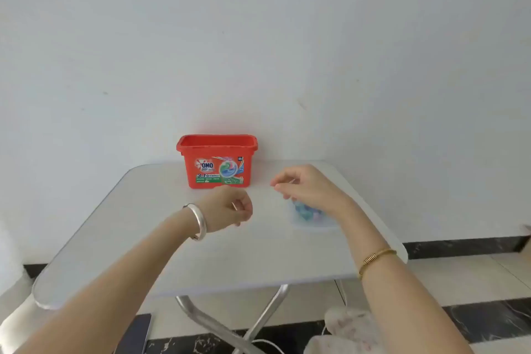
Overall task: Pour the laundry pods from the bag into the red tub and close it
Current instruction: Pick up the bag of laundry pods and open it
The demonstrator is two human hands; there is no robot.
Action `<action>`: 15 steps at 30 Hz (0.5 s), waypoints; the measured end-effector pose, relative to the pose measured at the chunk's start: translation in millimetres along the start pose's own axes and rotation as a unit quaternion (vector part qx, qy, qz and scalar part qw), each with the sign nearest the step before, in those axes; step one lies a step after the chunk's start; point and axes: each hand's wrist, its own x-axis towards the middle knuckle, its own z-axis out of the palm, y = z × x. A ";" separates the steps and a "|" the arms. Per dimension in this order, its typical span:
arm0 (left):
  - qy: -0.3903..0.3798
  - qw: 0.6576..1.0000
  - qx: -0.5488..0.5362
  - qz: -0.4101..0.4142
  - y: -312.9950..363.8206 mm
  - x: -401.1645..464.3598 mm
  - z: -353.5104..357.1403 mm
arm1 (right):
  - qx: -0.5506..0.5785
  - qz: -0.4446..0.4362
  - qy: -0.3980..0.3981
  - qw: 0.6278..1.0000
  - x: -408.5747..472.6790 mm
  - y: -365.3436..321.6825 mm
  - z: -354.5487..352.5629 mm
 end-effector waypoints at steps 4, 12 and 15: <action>0.063 0.994 -0.068 -0.050 1.7 26.1 11.6 | -0.212 0.071 -0.045 0.974 15.7 6.1 -0.6; 0.056 0.988 -0.095 -0.105 4.8 47.0 31.8 | -0.491 0.159 -0.089 0.852 21.8 32.3 22.6; 0.054 0.988 -0.090 -0.113 6.9 50.3 33.9 | -0.535 0.174 -0.101 0.821 19.9 36.3 26.4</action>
